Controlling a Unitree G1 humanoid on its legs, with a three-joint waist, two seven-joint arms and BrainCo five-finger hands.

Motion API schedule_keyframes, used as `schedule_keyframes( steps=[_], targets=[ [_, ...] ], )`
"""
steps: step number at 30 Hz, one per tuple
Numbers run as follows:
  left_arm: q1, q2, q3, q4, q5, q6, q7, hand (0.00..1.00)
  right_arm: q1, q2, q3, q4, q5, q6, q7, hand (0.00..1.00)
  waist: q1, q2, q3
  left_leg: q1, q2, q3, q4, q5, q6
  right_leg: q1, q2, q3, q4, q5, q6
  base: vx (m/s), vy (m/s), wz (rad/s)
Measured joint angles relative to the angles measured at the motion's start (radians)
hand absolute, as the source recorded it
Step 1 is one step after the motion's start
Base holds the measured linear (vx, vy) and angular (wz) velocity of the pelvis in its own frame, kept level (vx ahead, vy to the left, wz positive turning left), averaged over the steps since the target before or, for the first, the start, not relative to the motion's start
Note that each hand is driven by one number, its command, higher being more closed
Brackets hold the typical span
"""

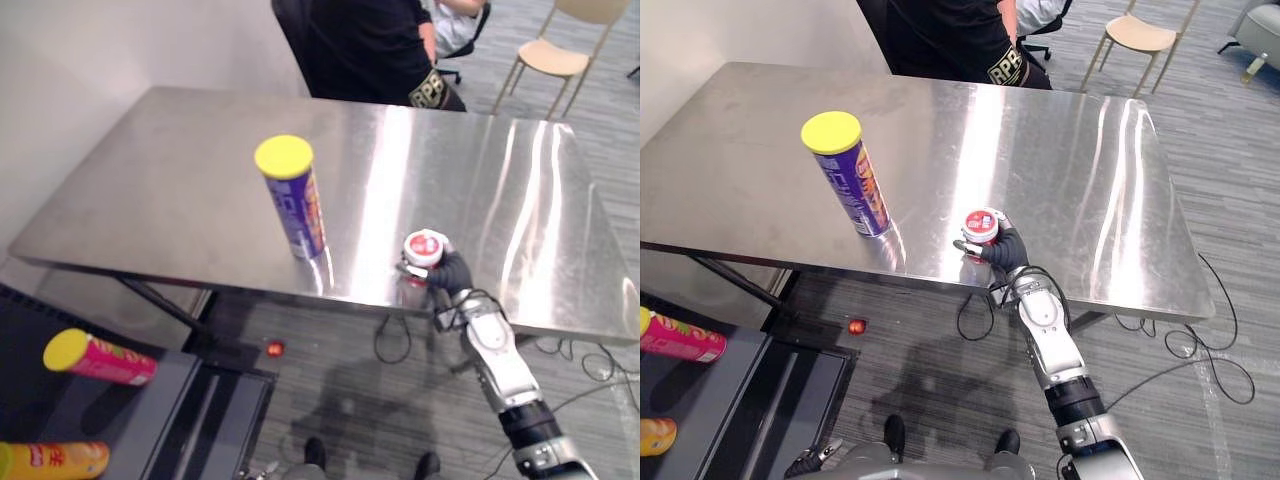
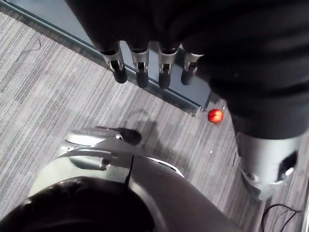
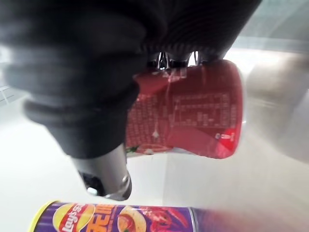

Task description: Put the gum and the chips on the shelf.

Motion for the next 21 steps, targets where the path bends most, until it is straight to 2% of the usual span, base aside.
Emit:
schedule_keyframes(
  steps=[5, 11, 14, 21],
  targets=[
    [0.000, 0.001, -0.001, -0.006, 0.007, 0.000, 0.006, 0.00, 0.066, -0.002, -0.003, -0.074, 0.000, 0.000, 0.017, 1.00, -0.003, 0.003, 0.000, -0.002, 0.000, -0.053, 0.013, 0.004, 0.002, 0.026, -0.004, -0.037, 0.026, -0.001, 0.001, -0.01, 0.004, 0.28],
    [-0.001, 0.001, -0.001, -0.006, 0.006, 0.000, 0.013, 0.00, 0.081, 0.002, -0.003, -0.140, 0.001, -0.001, 0.021, 1.00, 0.000, 0.003, -0.001, 0.000, -0.006, -0.062, 0.017, 0.014, 0.004, 0.033, -0.009, -0.033, 0.031, -0.003, 0.003, -0.02, 0.005, 0.06],
    [0.000, 0.001, -0.002, -0.004, 0.006, 0.001, 0.013, 0.00, 0.083, 0.013, -0.003, -0.147, 0.002, -0.001, 0.023, 1.00, 0.000, 0.001, -0.005, 0.006, -0.009, -0.067, 0.014, 0.021, 0.000, 0.049, -0.010, -0.034, 0.017, -0.025, 0.014, -0.05, -0.035, 0.05],
    [0.007, -0.001, 0.001, 0.013, 0.002, 0.008, 0.010, 0.00, 0.131, 0.022, -0.002, -0.177, 0.006, -0.001, 0.048, 1.00, -0.001, 0.018, -0.038, 0.017, 0.010, -0.083, -0.011, 0.044, -0.013, 0.061, 0.011, -0.041, 0.016, -0.040, 0.013, -0.03, -0.036, 0.05]
  ],
)
